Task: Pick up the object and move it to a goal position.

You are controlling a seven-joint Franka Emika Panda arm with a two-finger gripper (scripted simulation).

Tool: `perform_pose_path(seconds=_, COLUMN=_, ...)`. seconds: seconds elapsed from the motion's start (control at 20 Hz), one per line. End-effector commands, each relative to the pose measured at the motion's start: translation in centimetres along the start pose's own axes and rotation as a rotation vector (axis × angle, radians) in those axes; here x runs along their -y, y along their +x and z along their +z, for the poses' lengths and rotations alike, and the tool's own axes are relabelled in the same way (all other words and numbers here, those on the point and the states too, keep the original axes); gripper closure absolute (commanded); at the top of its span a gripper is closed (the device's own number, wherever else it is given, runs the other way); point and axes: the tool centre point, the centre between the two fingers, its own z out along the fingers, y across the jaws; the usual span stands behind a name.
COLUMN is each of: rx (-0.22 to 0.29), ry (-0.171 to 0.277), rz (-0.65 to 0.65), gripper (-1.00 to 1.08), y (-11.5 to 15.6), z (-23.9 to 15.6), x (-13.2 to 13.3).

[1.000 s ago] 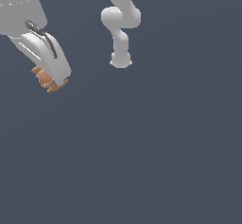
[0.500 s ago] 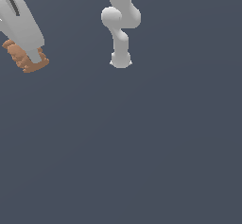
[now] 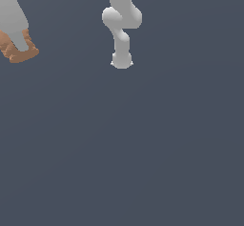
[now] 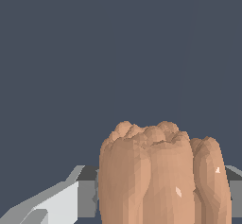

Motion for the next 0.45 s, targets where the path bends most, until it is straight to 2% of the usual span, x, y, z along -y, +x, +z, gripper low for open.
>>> perform_pose_path(seconds=0.0, rx=0.0, ry=0.0, rz=0.0, gripper=1.08, y=0.09, z=-0.32, x=-0.09)
perform_pose_path(seconds=0.4, rx=0.0, ry=0.0, rz=0.0, gripper=1.08, y=0.21, z=-0.62, x=-0.15)
